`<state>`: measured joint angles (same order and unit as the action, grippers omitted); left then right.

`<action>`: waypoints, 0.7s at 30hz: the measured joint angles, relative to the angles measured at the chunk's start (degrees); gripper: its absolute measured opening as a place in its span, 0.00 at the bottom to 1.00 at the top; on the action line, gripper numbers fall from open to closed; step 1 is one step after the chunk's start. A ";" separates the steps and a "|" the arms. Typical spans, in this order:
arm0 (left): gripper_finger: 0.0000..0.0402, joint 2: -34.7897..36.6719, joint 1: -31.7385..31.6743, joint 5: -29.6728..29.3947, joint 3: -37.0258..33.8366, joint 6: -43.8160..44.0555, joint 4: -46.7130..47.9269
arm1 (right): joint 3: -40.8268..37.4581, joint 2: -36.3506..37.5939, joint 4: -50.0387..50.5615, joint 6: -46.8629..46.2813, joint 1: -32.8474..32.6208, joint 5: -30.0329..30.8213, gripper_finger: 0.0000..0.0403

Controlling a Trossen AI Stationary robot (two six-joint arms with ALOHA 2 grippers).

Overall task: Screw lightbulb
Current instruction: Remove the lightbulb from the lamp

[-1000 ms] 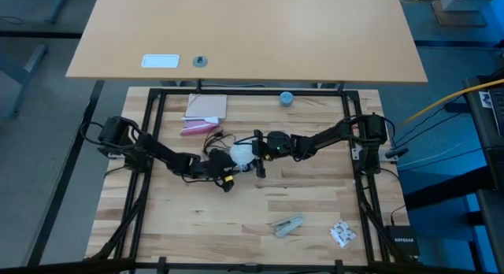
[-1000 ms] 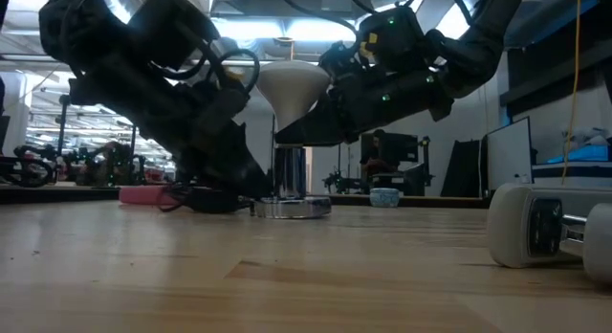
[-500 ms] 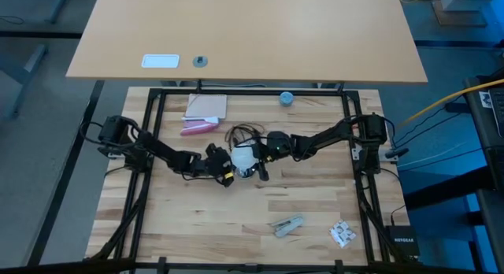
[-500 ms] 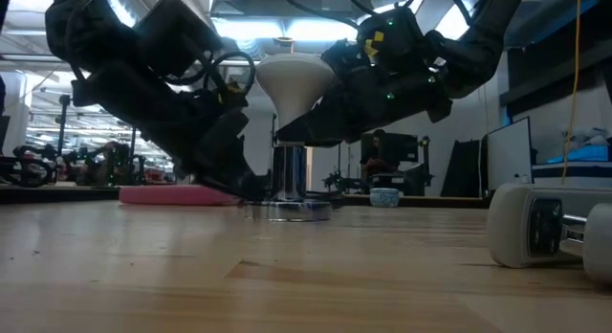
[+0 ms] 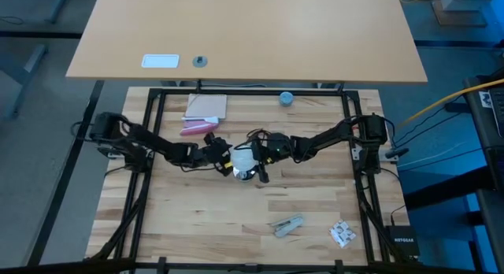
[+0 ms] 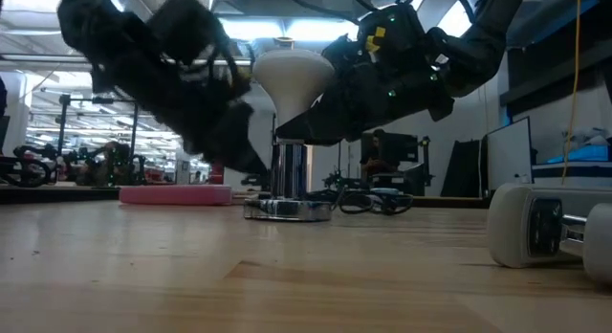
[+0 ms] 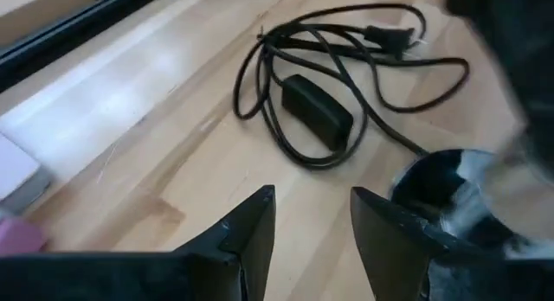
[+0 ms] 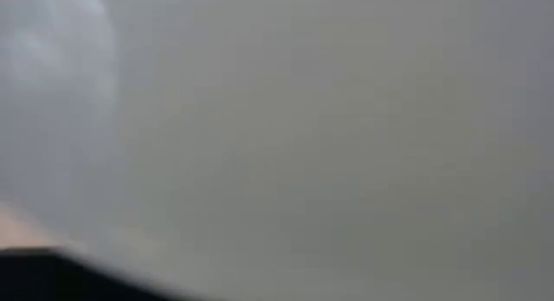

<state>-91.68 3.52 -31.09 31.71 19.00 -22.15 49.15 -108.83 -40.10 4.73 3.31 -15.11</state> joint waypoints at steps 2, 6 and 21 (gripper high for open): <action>0.36 3.13 0.13 0.26 -0.04 0.24 4.18 | 0.00 0.02 -0.02 0.00 0.05 0.28 0.39; 0.36 10.24 1.47 2.20 0.01 4.87 9.53 | 0.00 0.02 -0.23 0.02 0.05 1.21 0.39; 0.36 8.96 11.90 7.69 0.02 18.56 4.91 | 0.00 0.02 -0.57 0.08 0.09 8.63 0.39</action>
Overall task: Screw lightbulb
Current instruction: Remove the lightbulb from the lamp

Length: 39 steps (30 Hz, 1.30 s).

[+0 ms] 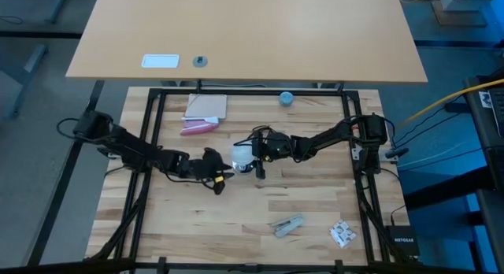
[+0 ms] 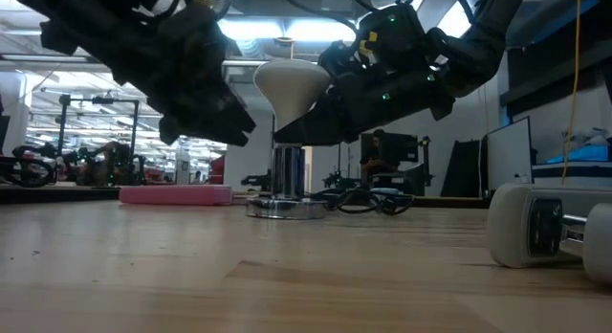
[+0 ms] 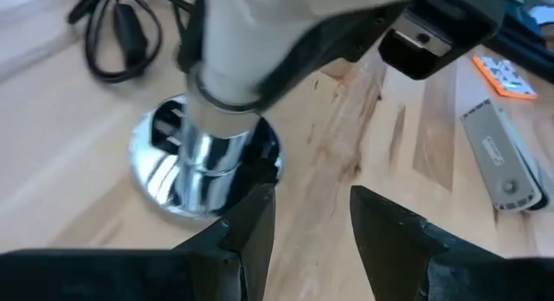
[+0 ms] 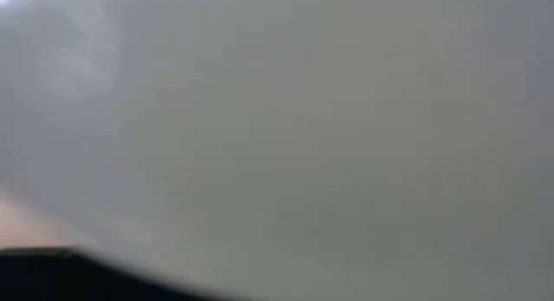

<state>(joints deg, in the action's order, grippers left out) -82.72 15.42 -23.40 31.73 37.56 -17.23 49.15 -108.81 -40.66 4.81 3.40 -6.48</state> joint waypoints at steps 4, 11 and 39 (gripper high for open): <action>0.36 -5.30 0.31 -0.35 0.00 0.06 -6.85 | 0.00 0.00 -0.21 0.01 0.00 0.02 0.39; 0.36 -13.99 -1.12 -0.52 0.07 -0.02 -16.27 | 0.00 0.00 -0.26 0.01 0.00 0.02 0.39; 0.36 -17.68 -10.28 -4.05 0.20 -7.76 -11.26 | 0.00 0.00 0.21 0.17 0.20 -4.42 0.39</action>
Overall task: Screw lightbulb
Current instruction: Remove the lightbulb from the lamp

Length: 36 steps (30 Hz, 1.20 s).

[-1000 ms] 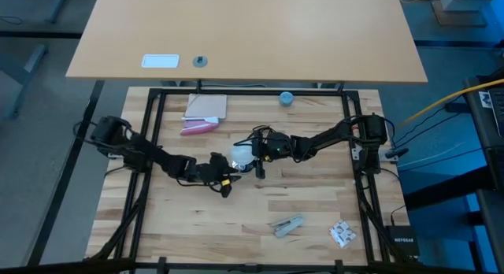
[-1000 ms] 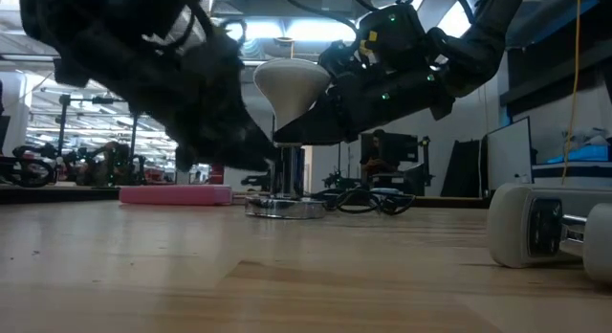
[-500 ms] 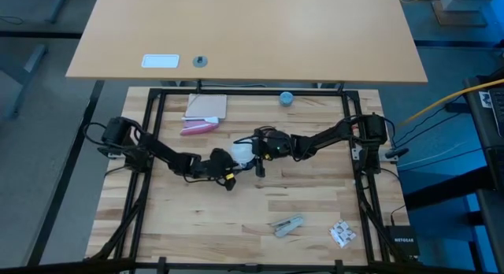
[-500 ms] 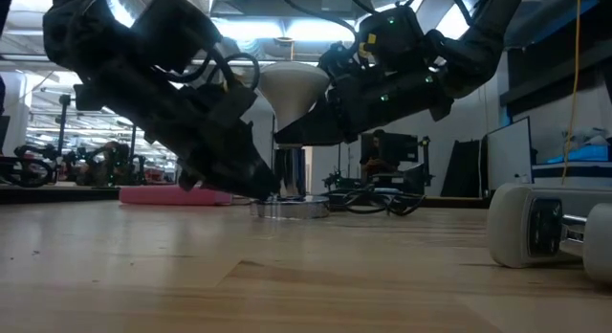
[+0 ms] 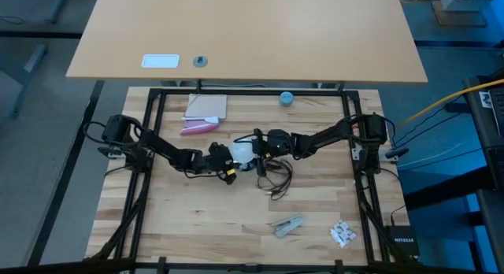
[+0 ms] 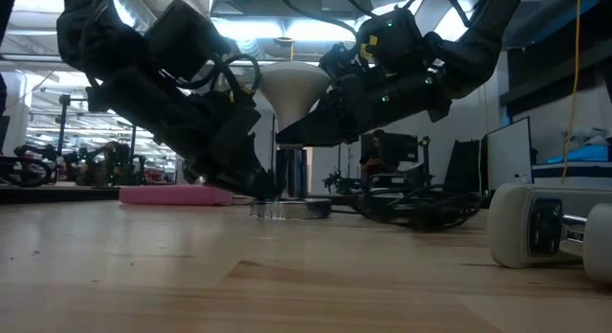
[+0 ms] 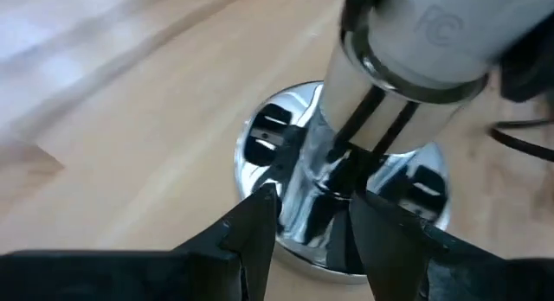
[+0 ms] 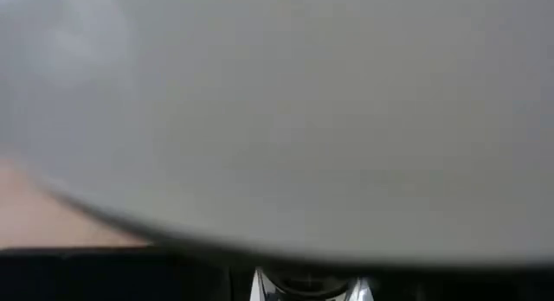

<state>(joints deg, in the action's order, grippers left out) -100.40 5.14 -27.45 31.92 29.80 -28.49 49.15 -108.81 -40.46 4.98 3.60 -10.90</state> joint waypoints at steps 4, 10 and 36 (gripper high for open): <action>0.36 -0.14 -1.84 -1.34 -0.12 -3.08 -0.57 | 0.00 0.00 0.03 -0.23 0.00 0.64 0.39; 0.36 0.53 -3.13 -1.79 -0.16 -2.18 -0.25 | 0.00 0.00 0.02 -0.31 -0.24 2.49 0.39; 0.36 11.36 7.39 1.24 -0.18 9.84 2.36 | 0.00 0.02 -1.49 -0.10 -0.24 8.33 0.39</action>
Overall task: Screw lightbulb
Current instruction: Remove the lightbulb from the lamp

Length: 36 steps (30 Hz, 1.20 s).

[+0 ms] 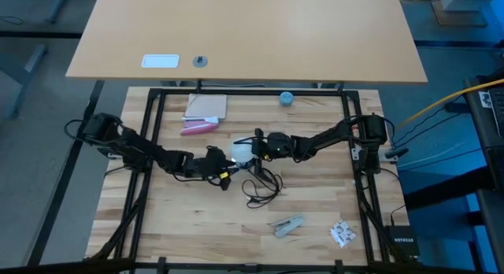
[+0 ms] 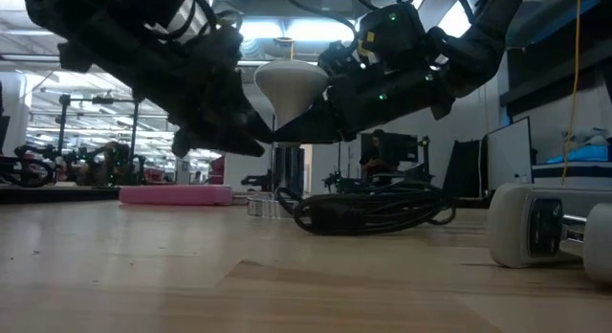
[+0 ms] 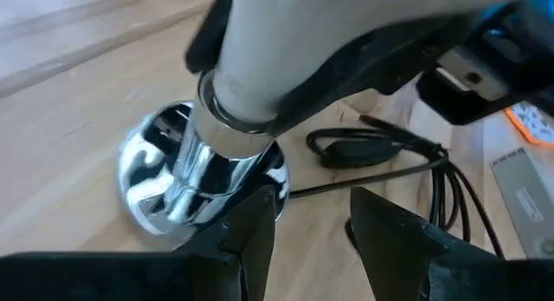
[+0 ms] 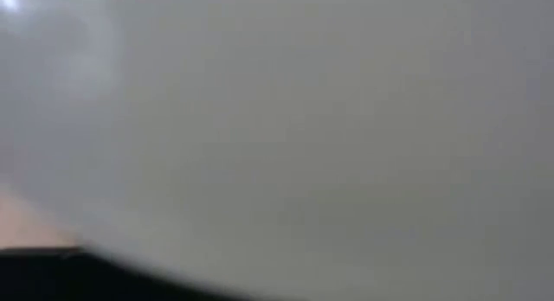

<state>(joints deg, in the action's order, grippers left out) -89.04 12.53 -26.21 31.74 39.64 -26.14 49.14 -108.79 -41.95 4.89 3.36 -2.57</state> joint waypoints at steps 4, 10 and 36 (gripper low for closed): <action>0.36 -4.80 -0.37 -0.31 0.12 0.23 -6.92 | -0.02 0.00 -1.53 0.03 0.02 -0.02 0.39; 0.36 -9.86 -0.95 -0.26 1.98 -0.13 -7.44 | -0.02 0.00 -1.95 -0.02 0.04 0.05 0.39; 0.36 -11.21 -6.01 -1.62 3.29 -9.17 5.31 | -0.02 0.02 1.58 0.00 0.15 -9.73 0.39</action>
<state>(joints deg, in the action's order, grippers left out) -100.25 6.52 -27.83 35.04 30.46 -20.83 49.12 -108.77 -40.37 4.89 3.51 -12.30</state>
